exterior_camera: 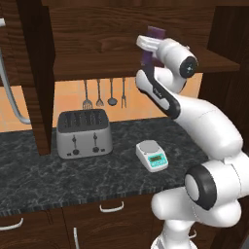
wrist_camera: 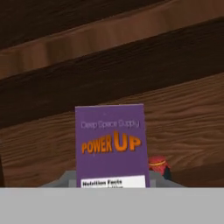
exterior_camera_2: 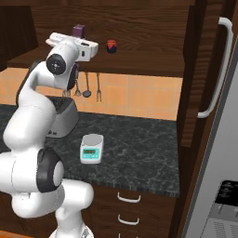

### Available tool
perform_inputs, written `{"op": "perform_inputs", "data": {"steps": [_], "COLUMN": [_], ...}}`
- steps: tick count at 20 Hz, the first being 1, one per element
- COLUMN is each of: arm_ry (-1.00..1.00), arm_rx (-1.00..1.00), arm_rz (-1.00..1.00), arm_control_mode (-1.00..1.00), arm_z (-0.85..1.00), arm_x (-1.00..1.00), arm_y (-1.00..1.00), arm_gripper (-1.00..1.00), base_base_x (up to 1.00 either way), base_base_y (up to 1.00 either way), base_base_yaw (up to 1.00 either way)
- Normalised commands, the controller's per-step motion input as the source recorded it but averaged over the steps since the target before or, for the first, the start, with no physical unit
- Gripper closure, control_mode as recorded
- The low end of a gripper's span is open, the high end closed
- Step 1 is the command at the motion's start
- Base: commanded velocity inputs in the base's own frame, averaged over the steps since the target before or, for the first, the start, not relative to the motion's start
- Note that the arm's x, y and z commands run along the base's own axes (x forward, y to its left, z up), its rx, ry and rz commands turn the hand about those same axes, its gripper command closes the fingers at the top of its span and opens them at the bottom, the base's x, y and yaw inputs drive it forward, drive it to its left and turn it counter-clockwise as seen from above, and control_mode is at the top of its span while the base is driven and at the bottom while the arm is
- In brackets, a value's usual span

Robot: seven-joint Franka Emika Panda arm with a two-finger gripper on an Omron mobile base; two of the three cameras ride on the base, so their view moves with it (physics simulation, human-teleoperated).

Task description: Pick the cereal and place it on the digital scale for weighing, and close the cabinet.

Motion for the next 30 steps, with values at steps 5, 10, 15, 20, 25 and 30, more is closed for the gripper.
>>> {"op": "perform_inputs", "data": {"steps": [5,10,15,20,25,30], "arm_ry": [-0.01,0.00,-0.02,-0.11,-0.12,-0.04], "arm_rx": [0.10,0.00,-0.02,-0.02,-0.10,-0.17], "arm_rz": [0.03,0.16,0.40,0.46,0.34,0.30], "arm_control_mode": [-1.00,-1.00,-1.00,-1.00,-1.00,-1.00], "arm_z": [-0.01,-0.05,-0.24,-0.34,-0.52,-0.72], "arm_x": [-1.00,-1.00,-0.81,-0.35,-0.08,0.00], "arm_y": [-0.16,-0.43,-0.22,-0.20,-0.09,0.00], "arm_gripper": [1.00,1.00,1.00,1.00,1.00,1.00], "base_base_x": [0.00,0.00,0.00,0.00,0.00,0.00], "base_base_y": [0.00,0.00,0.00,0.00,0.00,0.00], "base_base_yaw": [0.00,0.00,0.00,0.00,0.00,0.00]}}
